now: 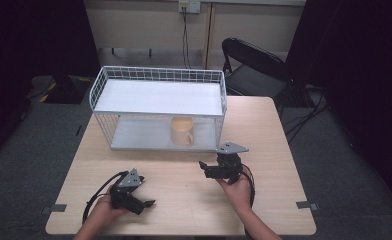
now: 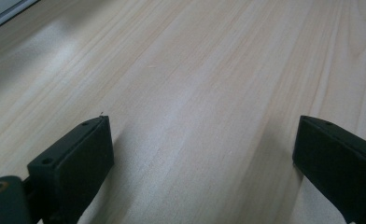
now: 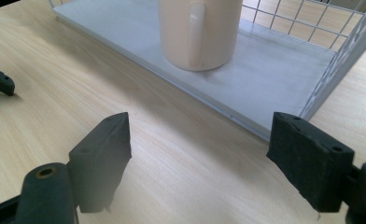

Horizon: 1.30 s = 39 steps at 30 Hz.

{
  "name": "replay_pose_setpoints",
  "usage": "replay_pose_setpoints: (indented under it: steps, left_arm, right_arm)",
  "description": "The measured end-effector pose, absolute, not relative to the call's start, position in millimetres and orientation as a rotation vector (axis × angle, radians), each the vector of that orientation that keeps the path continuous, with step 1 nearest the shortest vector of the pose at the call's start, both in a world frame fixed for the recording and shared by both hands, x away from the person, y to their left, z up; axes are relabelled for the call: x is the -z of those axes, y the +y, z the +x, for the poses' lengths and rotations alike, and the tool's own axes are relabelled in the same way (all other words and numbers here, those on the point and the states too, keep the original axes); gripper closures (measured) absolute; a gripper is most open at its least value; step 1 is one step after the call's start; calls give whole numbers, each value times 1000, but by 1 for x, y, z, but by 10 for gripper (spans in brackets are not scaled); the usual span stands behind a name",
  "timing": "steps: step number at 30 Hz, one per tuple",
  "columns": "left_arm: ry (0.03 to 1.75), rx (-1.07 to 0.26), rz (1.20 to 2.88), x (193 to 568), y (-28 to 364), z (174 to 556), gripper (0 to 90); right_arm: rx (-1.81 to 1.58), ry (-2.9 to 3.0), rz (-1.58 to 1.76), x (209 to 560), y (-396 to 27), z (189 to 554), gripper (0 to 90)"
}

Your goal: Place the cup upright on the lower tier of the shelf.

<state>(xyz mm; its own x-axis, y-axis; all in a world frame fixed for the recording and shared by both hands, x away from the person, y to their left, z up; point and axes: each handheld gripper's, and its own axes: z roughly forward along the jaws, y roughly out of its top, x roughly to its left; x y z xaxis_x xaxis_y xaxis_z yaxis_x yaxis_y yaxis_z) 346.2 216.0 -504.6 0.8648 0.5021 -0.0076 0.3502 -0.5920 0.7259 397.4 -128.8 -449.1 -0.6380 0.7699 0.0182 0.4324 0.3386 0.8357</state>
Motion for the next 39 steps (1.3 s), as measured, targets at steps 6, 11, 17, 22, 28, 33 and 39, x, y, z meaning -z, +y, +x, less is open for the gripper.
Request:
replay_pose_setpoints:
  steps: [6,11,17,22,28,33,39]
  left_arm:
    - [612,-253,2261,505,216,346,47]
    - [613,-253,2262,505,216,346,47]
    - [612,-253,2261,505,216,346,47]
    - [613,-253,2261,505,216,346,47]
    - [614,-254,2261,505,216,346,48]
    - [613,-254,2261,505,216,346,48]
    - [614,-254,2261,505,216,346,48]
  right_arm:
    - [-1224,2229,1051,449,-137,394,205]
    - [-1231,2239,1041,451,-142,390,205]
    - [-1234,2260,1028,454,-147,385,205]
    - [-1249,2273,1016,456,-153,382,205]
    - [-1243,2277,1007,459,-162,380,205]
    - [-1242,2286,1010,462,-167,378,205]
    - [-1244,2295,1005,463,-172,376,205]
